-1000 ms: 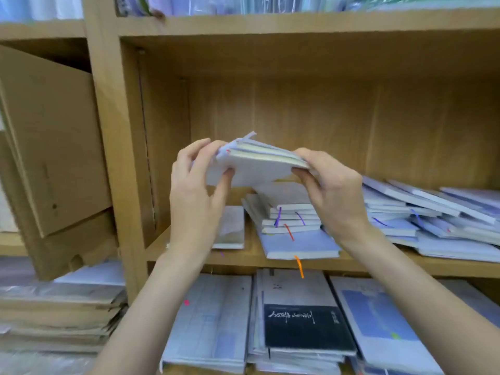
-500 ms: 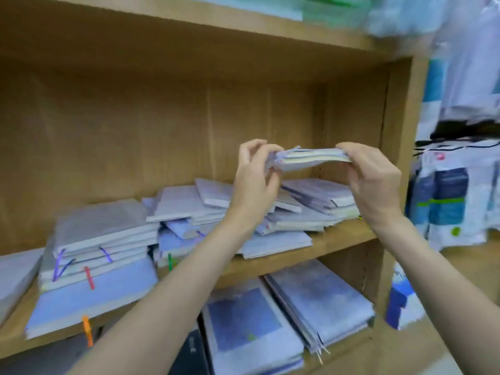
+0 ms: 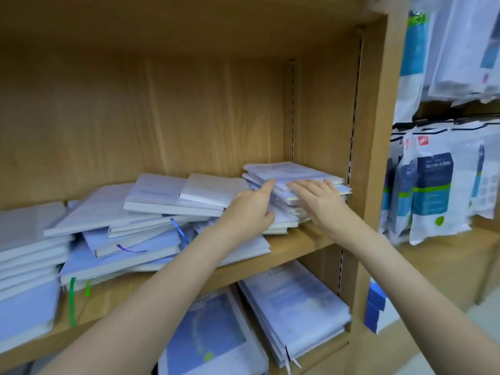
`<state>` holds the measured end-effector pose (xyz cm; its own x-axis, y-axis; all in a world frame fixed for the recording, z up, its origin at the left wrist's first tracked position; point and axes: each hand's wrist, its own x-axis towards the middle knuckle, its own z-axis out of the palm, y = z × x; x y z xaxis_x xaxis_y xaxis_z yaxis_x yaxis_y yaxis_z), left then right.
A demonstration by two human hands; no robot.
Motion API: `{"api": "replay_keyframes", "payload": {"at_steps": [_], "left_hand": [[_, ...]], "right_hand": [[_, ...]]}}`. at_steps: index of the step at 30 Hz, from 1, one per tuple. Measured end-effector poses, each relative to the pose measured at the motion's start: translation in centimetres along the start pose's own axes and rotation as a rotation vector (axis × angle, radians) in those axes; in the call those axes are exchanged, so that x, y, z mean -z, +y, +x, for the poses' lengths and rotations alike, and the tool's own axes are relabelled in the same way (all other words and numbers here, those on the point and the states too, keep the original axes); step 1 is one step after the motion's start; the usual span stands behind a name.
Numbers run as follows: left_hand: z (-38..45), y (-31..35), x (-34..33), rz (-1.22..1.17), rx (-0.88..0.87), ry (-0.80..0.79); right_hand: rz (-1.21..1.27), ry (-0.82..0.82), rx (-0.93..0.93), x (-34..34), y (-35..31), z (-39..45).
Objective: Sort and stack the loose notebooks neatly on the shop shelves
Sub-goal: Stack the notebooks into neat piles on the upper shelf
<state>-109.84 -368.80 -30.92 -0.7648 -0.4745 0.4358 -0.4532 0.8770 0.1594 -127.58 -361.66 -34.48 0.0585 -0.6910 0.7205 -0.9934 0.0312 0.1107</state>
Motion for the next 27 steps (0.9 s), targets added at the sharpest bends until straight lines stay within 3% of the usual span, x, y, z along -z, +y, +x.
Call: {"api": "replay_keyframes", "payload": {"at_steps": [4, 6, 10, 14, 22, 25, 27], "left_hand": [[-1.3, 0.2, 0.3, 0.054, 0.004, 0.126], [-2.4, -0.1, 0.9, 0.102, 0.013, 0.237], [-6.7, -1.8, 2.6, 0.125, 0.008, 0.473], [-13.1, -5.3, 5.6, 0.156, 0.090, 0.520], [-26.7, -13.2, 12.1, 0.285, 0.496, 0.480], [-31.4, -15.7, 13.2, 0.153, 0.659, 0.522], [-34.0, -16.9, 13.8, -0.058, 0.737, 0.530]], "right_hand": [[0.020, -0.242, -0.211, 0.7, 1.2, 1.0], [-0.021, -0.299, -0.227, 1.1, 0.4, 1.6], [0.275, -0.086, -0.089, 3.0, -5.4, 2.6], [0.415, 0.041, 0.025, 4.3, -12.2, 4.6], [0.577, -0.062, 0.187, 3.6, -25.3, 7.5], [0.561, -0.043, 0.212, 3.0, -29.3, 7.2], [0.517, -0.005, 0.235, 2.0, -31.7, 7.1]]}}
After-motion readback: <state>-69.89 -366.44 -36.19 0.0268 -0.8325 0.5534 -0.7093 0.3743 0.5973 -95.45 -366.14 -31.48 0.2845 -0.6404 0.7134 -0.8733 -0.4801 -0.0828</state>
